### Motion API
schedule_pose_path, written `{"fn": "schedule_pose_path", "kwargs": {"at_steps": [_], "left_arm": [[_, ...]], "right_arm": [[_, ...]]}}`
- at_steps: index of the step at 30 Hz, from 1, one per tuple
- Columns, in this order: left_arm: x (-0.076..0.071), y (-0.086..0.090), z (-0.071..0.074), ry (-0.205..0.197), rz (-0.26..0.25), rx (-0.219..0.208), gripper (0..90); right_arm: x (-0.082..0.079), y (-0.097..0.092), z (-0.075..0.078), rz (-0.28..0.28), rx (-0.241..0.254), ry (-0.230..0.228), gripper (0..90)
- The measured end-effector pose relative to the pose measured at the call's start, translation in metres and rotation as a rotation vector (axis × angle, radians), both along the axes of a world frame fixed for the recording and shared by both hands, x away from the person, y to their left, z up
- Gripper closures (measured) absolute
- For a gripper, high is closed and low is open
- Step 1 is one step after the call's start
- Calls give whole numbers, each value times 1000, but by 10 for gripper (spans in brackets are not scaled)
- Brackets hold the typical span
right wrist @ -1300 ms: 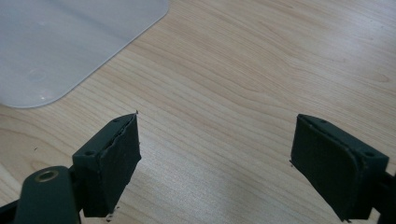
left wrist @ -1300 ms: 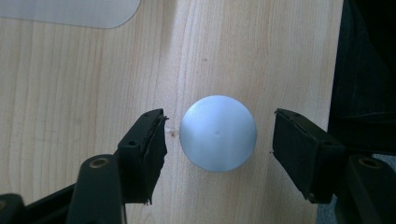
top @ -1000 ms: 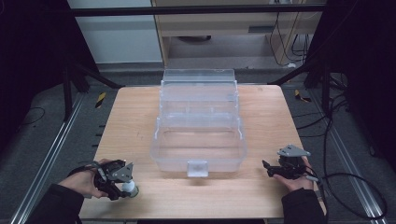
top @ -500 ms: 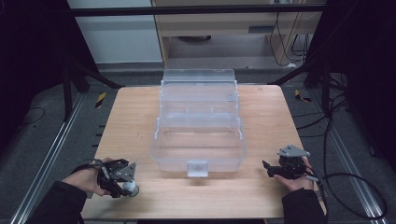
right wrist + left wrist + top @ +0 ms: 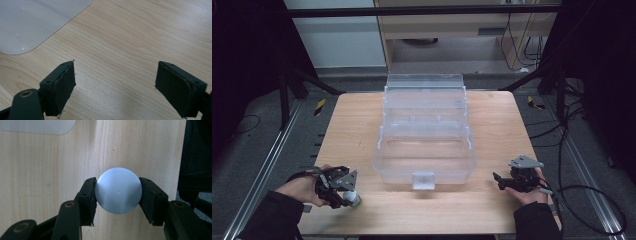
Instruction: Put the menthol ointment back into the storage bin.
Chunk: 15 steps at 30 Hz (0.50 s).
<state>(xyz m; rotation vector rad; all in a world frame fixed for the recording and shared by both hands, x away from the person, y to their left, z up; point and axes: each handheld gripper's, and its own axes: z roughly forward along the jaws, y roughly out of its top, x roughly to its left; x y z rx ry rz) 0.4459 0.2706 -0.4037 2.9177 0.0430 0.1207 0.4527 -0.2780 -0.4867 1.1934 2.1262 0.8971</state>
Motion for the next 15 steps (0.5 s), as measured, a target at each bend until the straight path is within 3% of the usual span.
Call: {"fn": "schedule_pose_path", "kwargs": {"at_steps": [8,15], "left_arm": [[6,-3,29,-28,15,-7,500],[17,-8,49,-39,27,13,500]], "right_arm": [[0,0,0,1,0,2,165],[0,0,0,5,-3,-4,169]]}}
